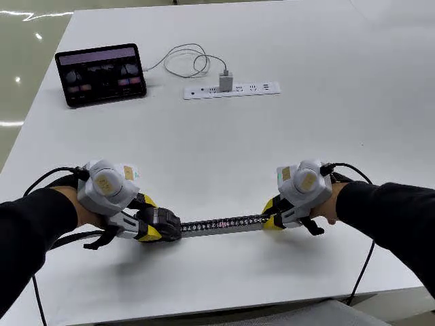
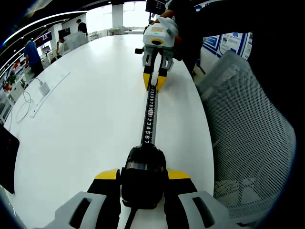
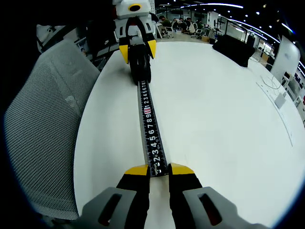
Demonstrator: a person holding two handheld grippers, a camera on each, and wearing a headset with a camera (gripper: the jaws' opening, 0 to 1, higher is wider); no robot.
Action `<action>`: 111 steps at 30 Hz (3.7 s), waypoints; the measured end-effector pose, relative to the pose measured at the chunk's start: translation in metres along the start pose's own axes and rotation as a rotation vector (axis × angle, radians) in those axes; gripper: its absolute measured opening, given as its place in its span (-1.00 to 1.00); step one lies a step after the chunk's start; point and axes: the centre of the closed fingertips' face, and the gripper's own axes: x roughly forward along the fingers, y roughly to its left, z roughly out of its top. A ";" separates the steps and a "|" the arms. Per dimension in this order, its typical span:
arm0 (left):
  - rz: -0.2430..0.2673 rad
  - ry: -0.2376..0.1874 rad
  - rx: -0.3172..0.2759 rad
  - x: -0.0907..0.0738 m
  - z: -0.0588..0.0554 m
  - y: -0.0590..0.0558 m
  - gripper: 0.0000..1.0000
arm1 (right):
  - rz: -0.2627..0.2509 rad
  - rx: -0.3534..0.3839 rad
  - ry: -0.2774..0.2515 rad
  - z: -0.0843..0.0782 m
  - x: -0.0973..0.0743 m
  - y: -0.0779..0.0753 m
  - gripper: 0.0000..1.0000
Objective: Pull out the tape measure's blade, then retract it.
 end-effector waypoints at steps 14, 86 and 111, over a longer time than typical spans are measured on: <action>0.001 -0.003 -0.001 0.001 -0.001 0.001 -0.38 | -0.003 0.011 0.006 -0.008 -0.005 0.000 -0.80; 0.004 -0.005 -0.007 0.001 0.000 0.000 -0.38 | -0.017 0.042 0.033 -0.037 -0.024 -0.005 -0.80; 0.030 -0.097 -0.035 0.001 0.004 0.002 -0.35 | -0.010 -0.001 0.083 -0.034 -0.023 -0.003 -0.76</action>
